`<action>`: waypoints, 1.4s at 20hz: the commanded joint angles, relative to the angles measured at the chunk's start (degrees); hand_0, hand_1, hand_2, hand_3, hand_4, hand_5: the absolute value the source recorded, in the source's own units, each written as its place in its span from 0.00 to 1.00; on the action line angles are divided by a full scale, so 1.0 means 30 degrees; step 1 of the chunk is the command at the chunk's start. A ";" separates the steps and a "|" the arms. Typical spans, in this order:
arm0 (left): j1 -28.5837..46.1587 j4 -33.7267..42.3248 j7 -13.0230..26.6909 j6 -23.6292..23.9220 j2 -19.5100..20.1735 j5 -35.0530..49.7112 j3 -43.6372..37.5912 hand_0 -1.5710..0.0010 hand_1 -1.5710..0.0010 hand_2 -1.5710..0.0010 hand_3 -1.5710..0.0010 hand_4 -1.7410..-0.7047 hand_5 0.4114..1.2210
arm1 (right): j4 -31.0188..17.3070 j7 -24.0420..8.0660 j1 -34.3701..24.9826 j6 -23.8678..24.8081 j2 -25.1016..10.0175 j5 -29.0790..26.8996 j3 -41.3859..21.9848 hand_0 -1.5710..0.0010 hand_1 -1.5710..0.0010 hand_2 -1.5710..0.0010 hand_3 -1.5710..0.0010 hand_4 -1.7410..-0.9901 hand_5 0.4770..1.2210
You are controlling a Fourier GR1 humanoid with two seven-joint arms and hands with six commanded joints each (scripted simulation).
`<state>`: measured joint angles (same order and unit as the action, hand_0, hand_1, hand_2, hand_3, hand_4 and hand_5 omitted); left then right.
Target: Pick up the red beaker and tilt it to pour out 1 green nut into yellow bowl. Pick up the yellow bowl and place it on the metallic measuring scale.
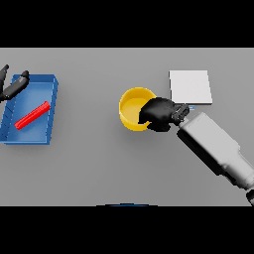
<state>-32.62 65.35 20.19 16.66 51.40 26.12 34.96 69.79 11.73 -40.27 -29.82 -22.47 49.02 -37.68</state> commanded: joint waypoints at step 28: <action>-0.0041 0.0736 0.1078 0.0189 0.0389 -0.0132 0.0172 1.00 1.00 1.00 1.00 0.99 0.38 | -0.6122 0.0086 -0.1528 0.4547 -0.2609 0.0353 0.4615 0.00 0.00 0.05 0.24 0.00 1.00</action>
<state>-32.76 67.57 23.45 17.21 52.54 25.74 35.48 51.42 11.89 -44.85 -16.17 -30.29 50.07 -23.83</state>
